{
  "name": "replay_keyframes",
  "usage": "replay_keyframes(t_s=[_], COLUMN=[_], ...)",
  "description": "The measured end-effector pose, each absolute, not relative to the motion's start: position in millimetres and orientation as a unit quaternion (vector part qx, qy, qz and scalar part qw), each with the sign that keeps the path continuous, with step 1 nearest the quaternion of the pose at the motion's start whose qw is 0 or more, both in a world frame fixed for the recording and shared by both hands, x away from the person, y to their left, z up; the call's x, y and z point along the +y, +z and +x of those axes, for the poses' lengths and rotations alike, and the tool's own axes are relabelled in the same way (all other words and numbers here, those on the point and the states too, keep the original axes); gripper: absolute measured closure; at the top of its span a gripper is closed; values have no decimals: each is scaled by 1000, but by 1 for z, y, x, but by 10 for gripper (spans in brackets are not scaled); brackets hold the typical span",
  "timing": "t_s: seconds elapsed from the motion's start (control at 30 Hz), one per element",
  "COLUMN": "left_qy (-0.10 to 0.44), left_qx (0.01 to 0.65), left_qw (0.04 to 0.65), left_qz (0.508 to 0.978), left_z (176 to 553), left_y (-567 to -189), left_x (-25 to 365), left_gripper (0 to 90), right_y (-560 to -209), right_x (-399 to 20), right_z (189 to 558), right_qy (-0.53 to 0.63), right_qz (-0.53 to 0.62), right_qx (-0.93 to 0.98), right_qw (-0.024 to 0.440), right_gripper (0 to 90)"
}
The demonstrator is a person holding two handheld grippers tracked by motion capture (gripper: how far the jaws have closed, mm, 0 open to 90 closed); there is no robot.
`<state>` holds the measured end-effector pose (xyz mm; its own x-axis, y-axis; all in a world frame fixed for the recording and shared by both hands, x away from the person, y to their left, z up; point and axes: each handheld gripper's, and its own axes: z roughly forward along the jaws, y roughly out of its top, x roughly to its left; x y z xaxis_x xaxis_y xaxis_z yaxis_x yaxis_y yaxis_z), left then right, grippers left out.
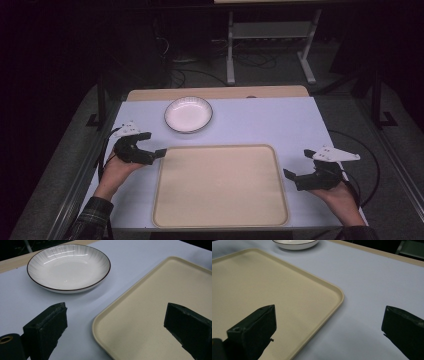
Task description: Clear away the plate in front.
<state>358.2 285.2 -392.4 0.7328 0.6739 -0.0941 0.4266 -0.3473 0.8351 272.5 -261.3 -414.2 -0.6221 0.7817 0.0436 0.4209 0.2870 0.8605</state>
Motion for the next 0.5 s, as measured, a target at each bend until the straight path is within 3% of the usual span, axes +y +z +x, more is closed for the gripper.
replay_keyframes(t_s=[0.5], left_qy=[139], left_qx=[351], left_qw=[461], left_qz=[803], left_z=[385], left_y=[-387], left_x=[284], left_gripper=[54], right_y=[-415], right_x=[-260], right_z=[273], right_qy=[453], right_qz=[385], right_qx=[780], right_qw=[197], right_gripper=[0])
